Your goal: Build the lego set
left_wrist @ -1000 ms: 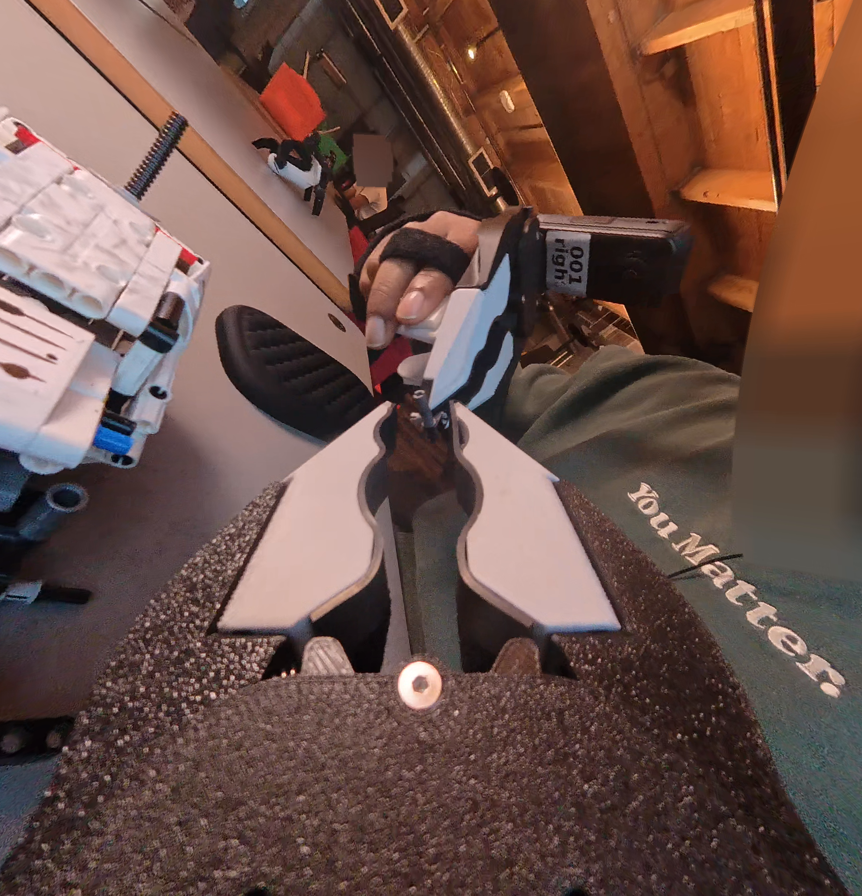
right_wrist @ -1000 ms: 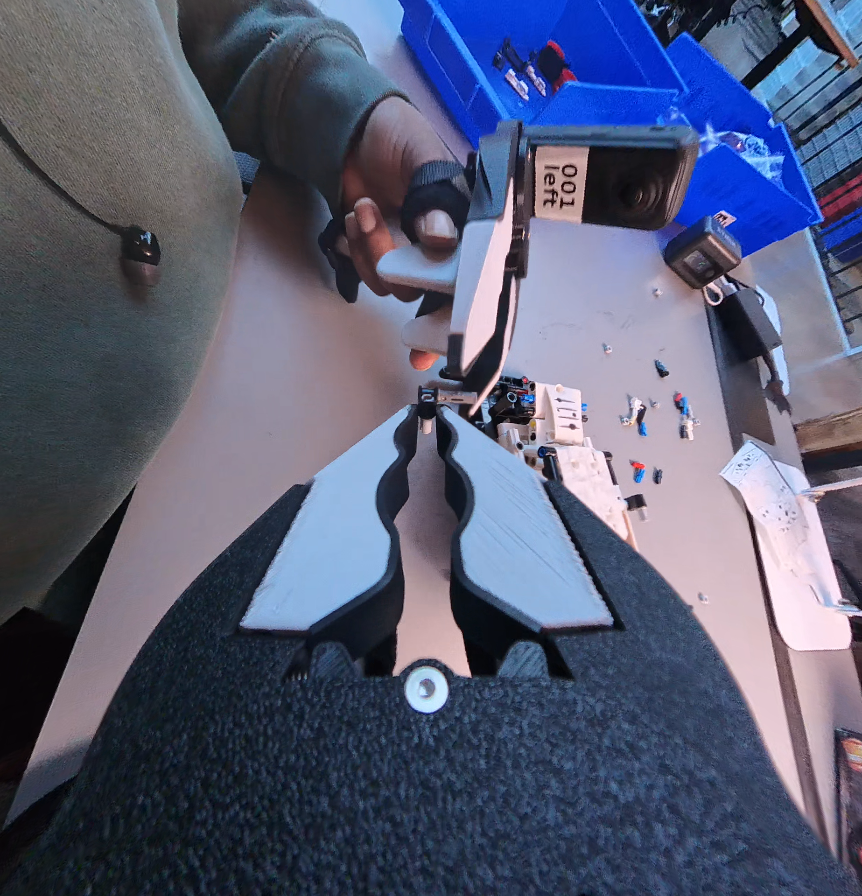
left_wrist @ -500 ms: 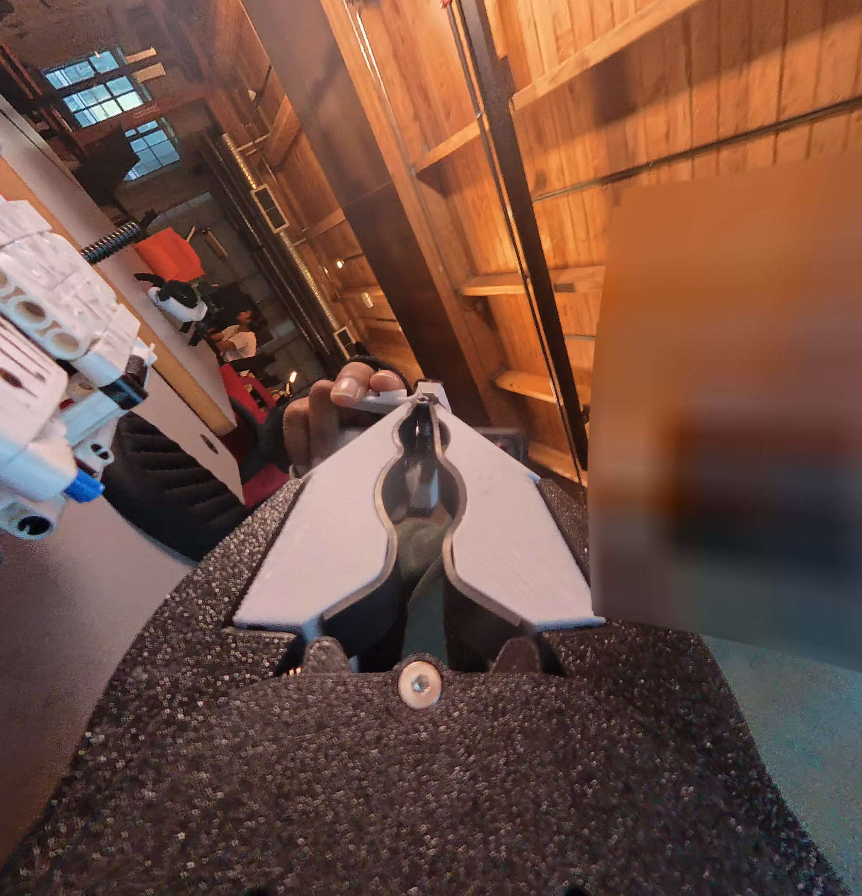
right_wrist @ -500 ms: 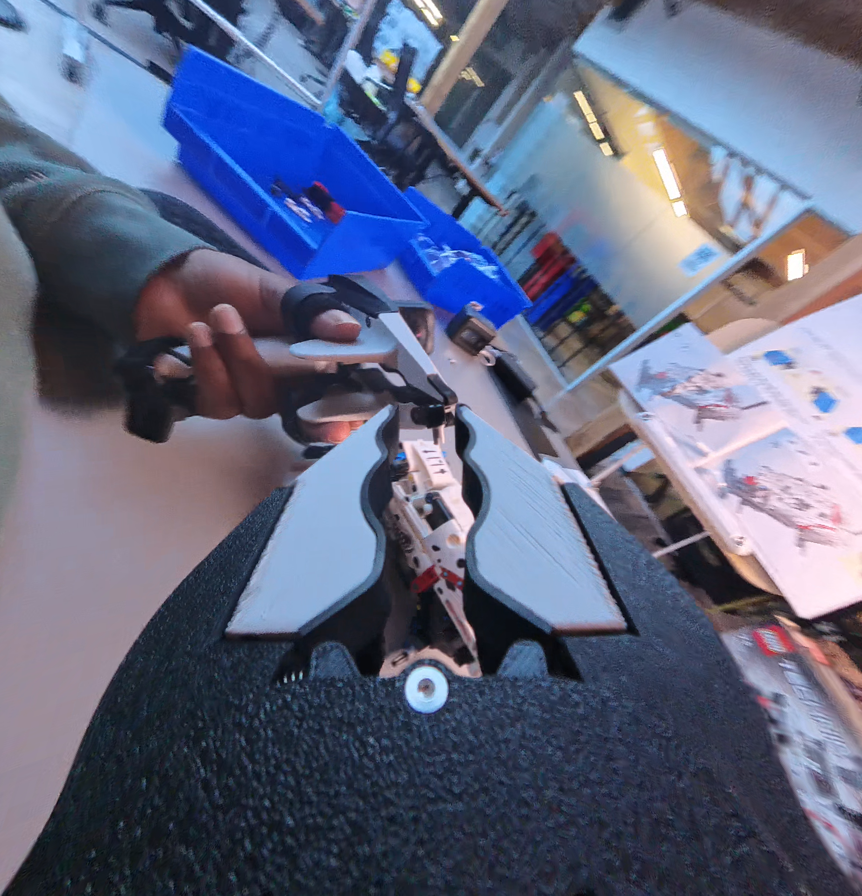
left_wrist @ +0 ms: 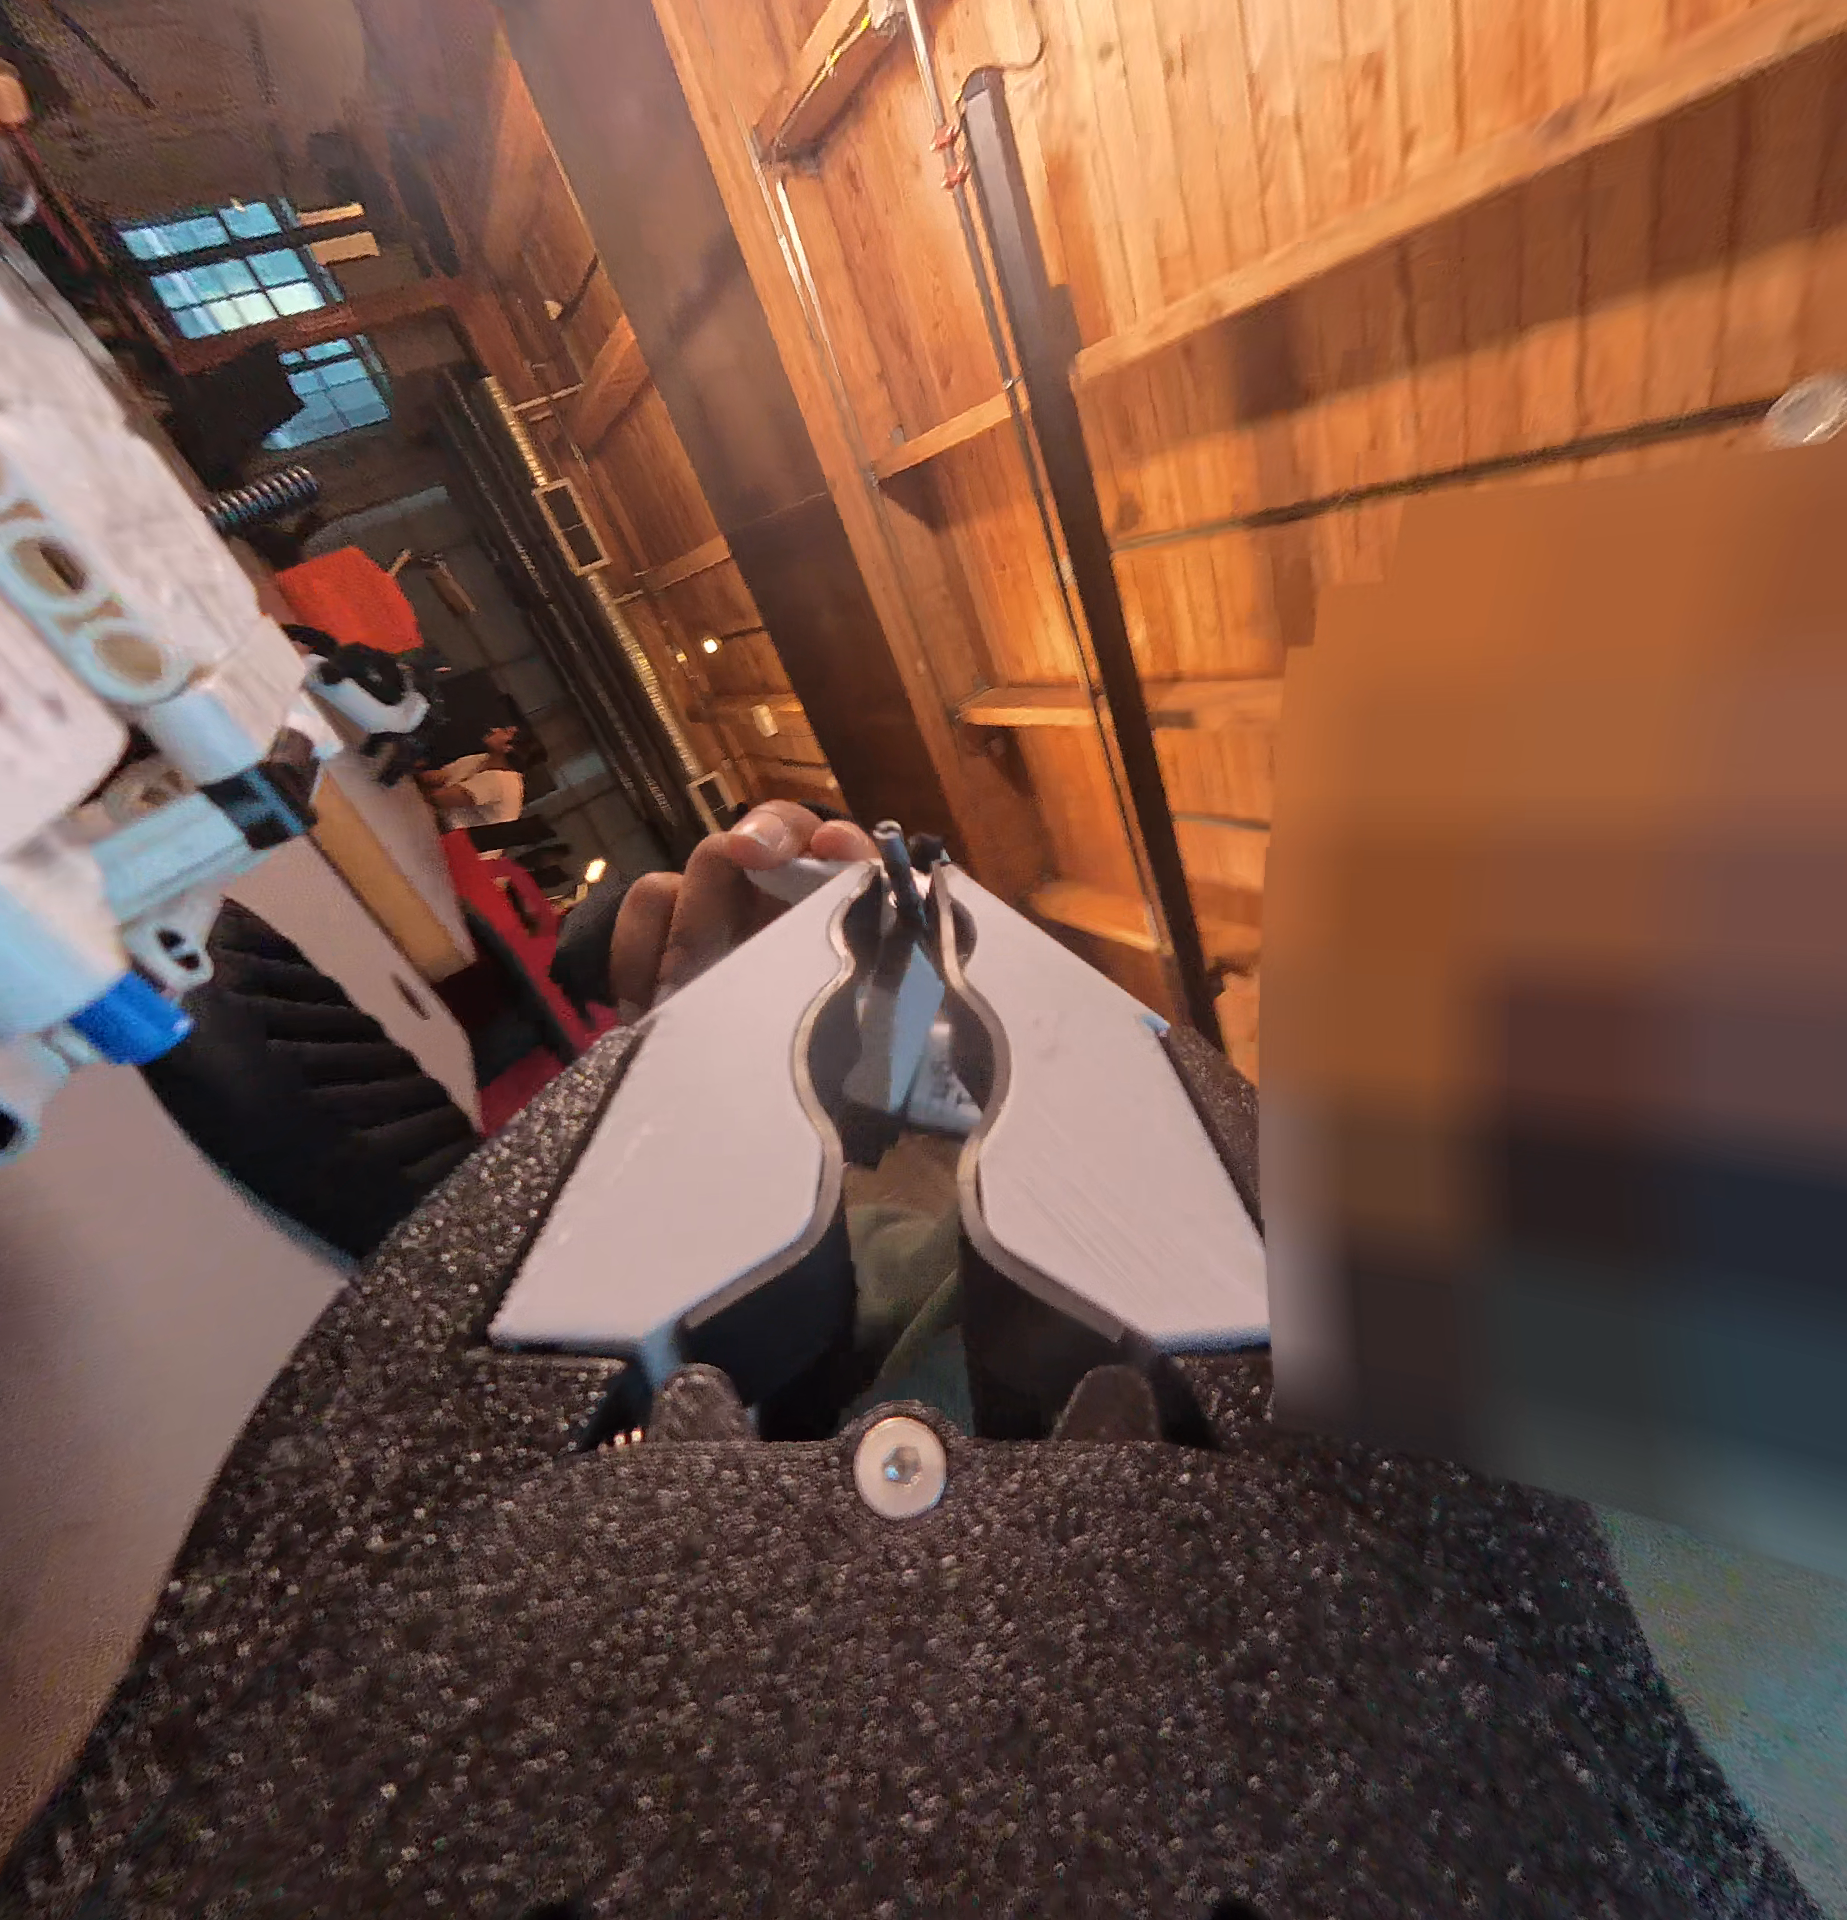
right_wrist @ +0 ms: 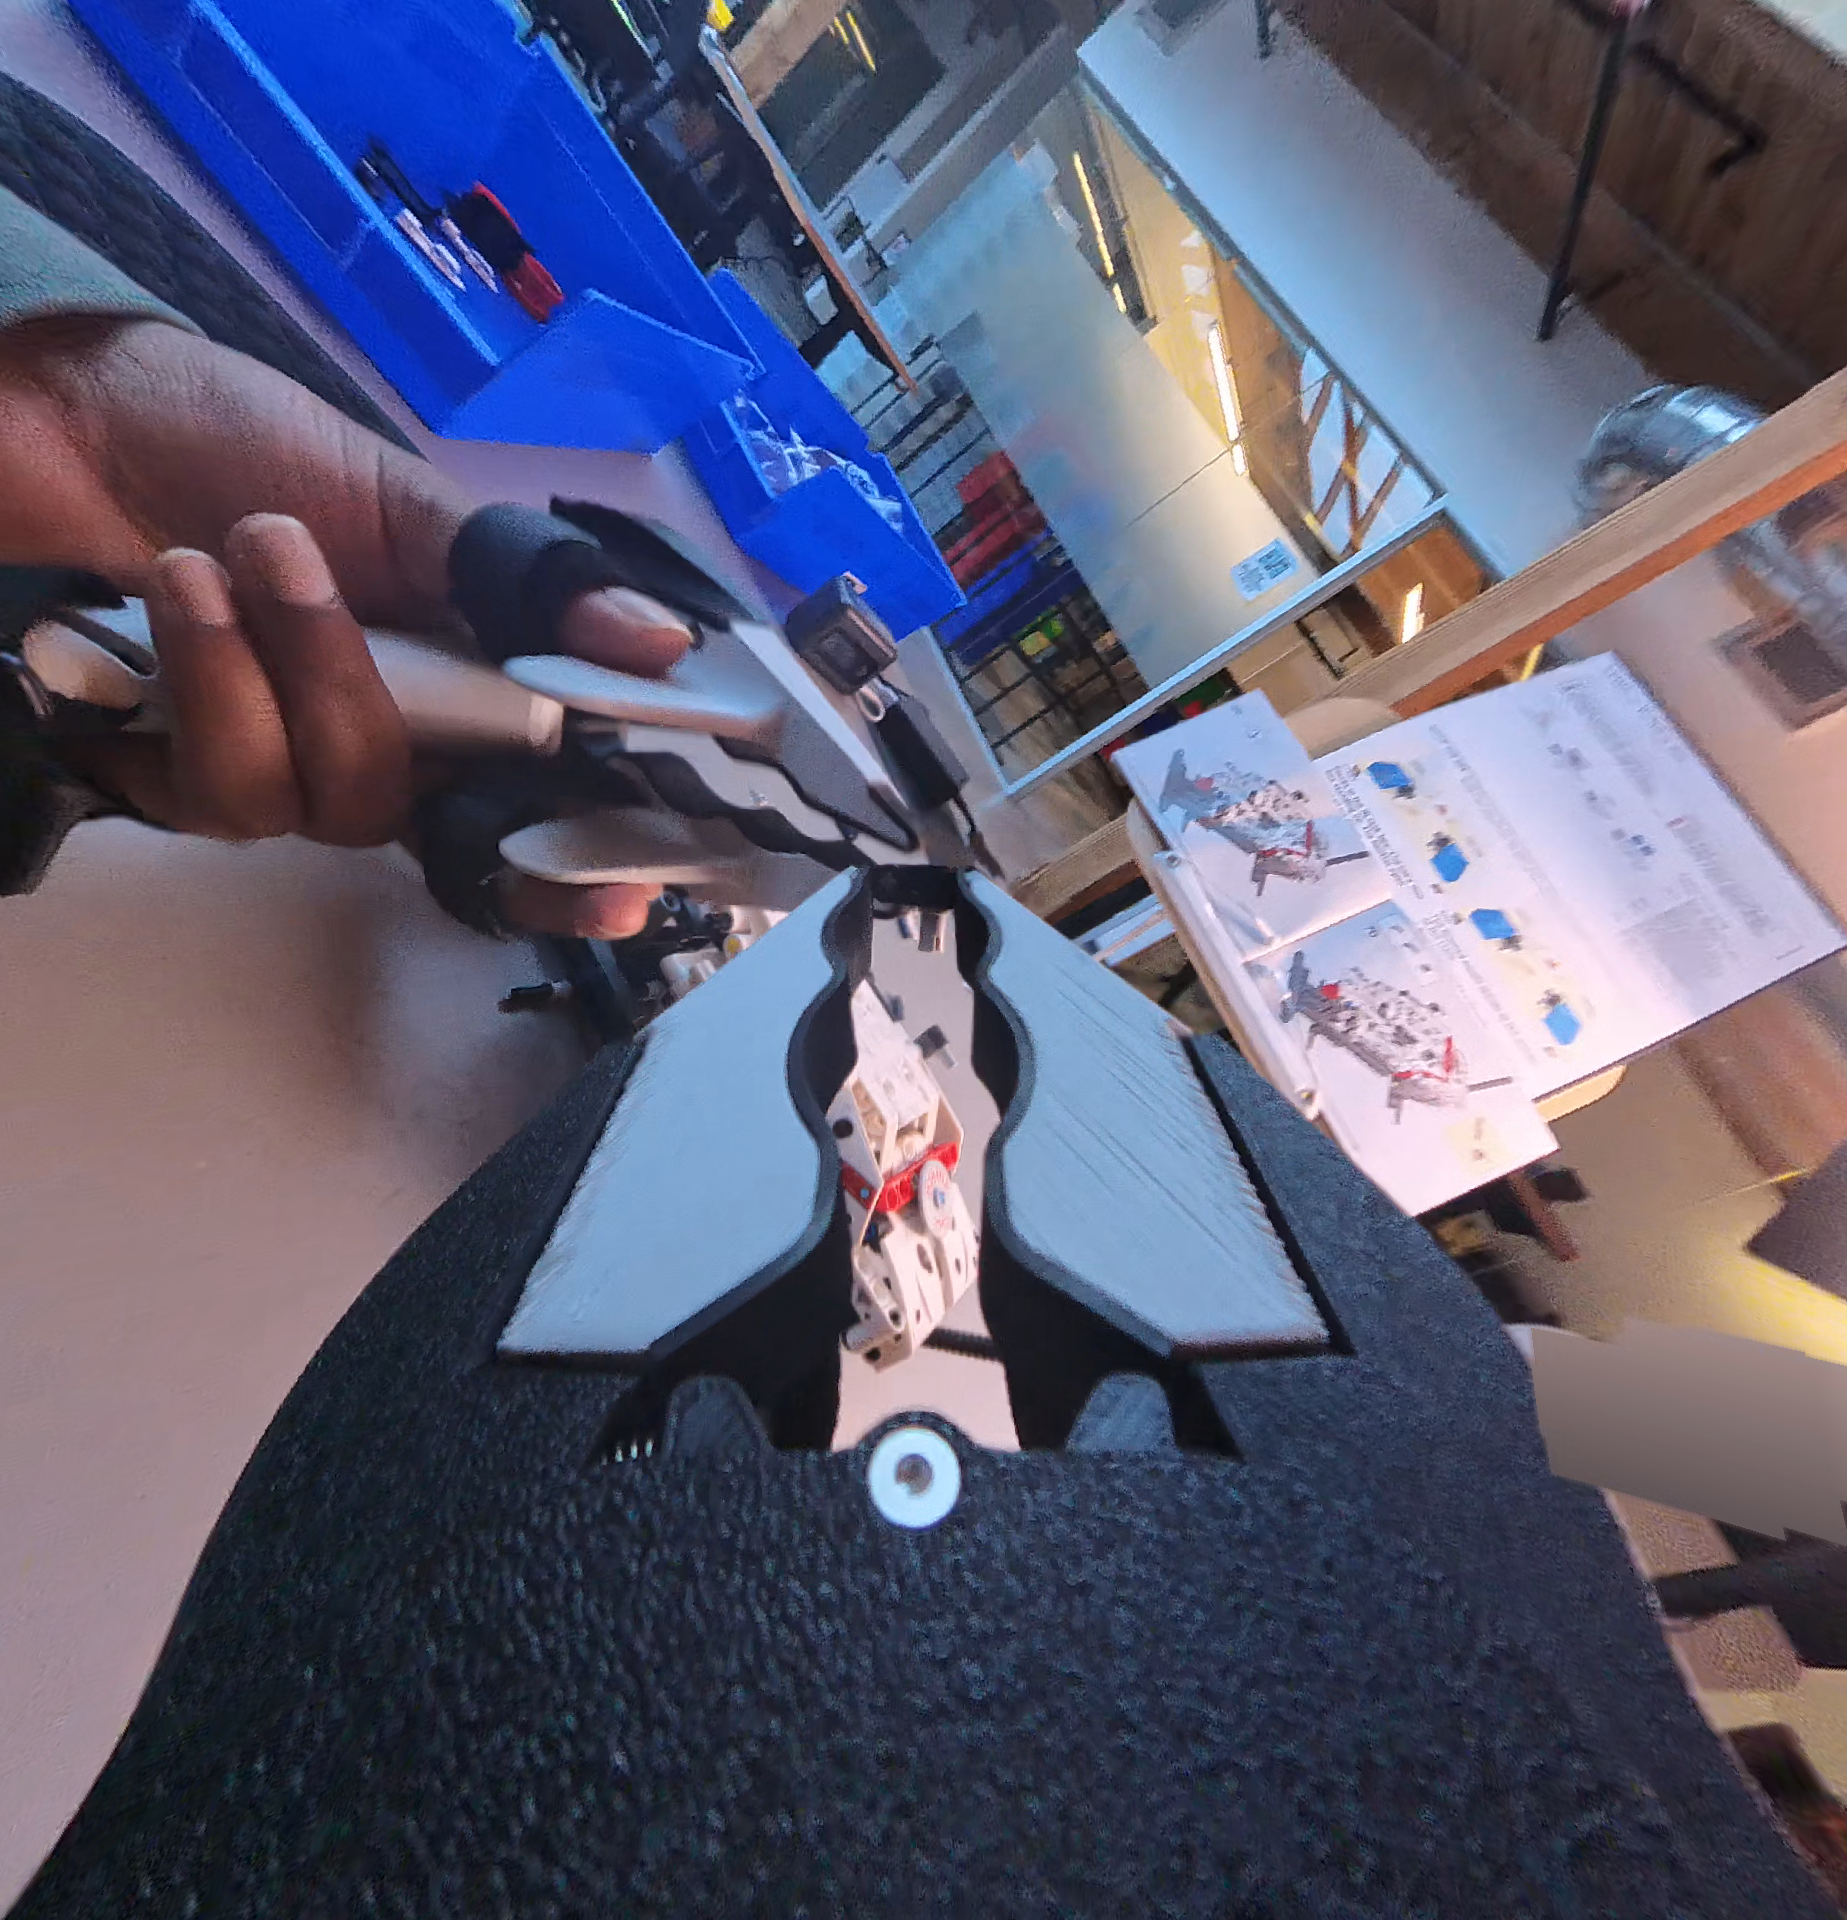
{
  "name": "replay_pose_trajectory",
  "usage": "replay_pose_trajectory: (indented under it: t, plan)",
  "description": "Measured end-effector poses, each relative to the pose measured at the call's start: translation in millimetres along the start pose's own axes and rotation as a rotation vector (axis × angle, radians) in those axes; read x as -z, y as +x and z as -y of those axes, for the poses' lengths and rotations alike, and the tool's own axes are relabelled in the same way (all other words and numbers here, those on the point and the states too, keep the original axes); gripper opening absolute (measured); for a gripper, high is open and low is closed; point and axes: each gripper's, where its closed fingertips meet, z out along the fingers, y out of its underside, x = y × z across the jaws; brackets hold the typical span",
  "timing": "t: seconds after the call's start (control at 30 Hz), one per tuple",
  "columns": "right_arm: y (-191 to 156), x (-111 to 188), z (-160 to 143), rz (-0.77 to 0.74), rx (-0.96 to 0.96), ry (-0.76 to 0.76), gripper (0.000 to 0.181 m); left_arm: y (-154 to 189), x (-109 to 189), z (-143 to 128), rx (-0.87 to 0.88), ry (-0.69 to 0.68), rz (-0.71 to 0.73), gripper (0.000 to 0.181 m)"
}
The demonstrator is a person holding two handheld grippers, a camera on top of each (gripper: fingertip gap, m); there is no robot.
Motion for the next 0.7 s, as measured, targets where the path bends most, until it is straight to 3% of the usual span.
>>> replay_pose_trajectory:
  t: [0.03,0.1,0.2,0.33,0.43,0.53,0.7]
  plan:
    - [3,3,-5,0.034,-0.029,-0.016,0.015,4,1,-2,-0.081,-0.047,0.037,0.018]
    - [6,9,-20,0.112,-0.049,-0.071,0.015,9,8,-3,-0.321,-0.176,0.192,0.029]
    - [5,12,-39,0.179,-0.017,-0.139,0.015,3,32,24,-0.712,-0.331,0.535,0.032]
    - [-13,-4,-54,0.235,0.080,-0.188,0.015,-27,63,64,-0.975,-0.603,0.842,0.050]
    - [-22,-19,-63,0.253,0.146,-0.220,0.015,-52,65,71,-0.943,-0.779,0.832,0.058]
    - [-26,-25,-69,0.259,0.187,-0.247,0.015,-69,55,61,-0.844,-0.902,0.743,0.071]
    - [-28,-27,-77,0.222,0.251,-0.267,0.015,-94,52,52,-0.909,-1.024,0.736,0.076]
